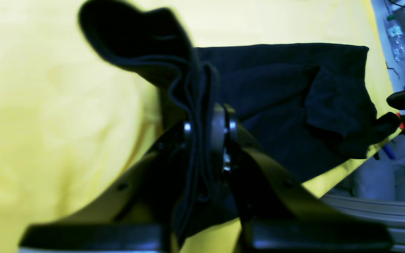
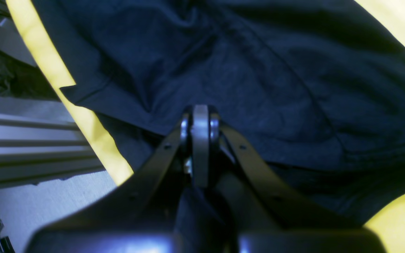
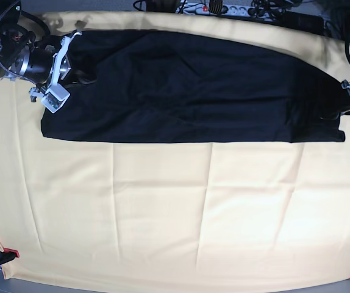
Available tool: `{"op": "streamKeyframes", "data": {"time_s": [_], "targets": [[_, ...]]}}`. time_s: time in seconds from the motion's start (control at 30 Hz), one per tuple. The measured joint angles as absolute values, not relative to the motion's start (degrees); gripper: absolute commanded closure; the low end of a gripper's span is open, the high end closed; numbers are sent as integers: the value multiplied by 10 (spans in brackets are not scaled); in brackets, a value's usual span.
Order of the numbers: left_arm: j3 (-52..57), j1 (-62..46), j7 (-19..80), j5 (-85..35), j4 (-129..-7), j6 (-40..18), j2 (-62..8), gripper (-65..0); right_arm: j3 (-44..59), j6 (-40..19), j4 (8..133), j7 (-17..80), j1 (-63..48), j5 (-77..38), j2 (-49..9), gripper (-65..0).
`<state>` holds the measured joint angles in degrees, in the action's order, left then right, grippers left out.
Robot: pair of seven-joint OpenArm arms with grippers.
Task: Fold the T-shirt properly
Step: 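Fold the strip end with the left gripper toward the right gripper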
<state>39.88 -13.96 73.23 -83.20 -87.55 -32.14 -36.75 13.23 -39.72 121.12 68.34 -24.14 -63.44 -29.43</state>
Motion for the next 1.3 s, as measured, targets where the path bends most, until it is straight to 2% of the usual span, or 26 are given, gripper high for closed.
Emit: {"op": "streamKeyframes", "data": {"time_s": [0.3, 0.4, 0.67, 0.83, 1.1, 1.13, 1.23, 1.27, 1.3], "targets": [[393, -140, 729, -832, -979, -320, -285, 0, 132, -397, 1211, 683, -243, -634, -293, 0], [367, -140, 730, -836, -1001, -336, -259, 0, 132, -397, 1211, 683, -244, -634, -293, 0], [292, -139, 705, -832, -1003, -365, -198, 0, 132, -397, 1211, 683, -244, -634, -293, 0], [278, -136, 648, -829, -1003, -385, -151, 0, 132, -397, 1211, 683, -244, -634, -293, 0], [272, -122, 645, -778, -1002, -386, -80, 0, 132, -397, 1211, 683, -244, -634, -294, 0], [269, -122, 645, -778, -1002, -386, -75, -10, 132, -397, 1211, 683, -244, -634, -294, 0], [249, -122, 649, -797, -1002, -381, -74, -279, 132, -397, 1211, 683, -245, -634, -294, 0], [240, -122, 654, -819, -1002, -376, -74, -355, 132, -397, 1211, 683, -244, -634, -294, 0], [231, -122, 658, -837, -1002, -370, -74, -396, 132, -397, 1211, 683, -244, -634, -293, 0]]}}
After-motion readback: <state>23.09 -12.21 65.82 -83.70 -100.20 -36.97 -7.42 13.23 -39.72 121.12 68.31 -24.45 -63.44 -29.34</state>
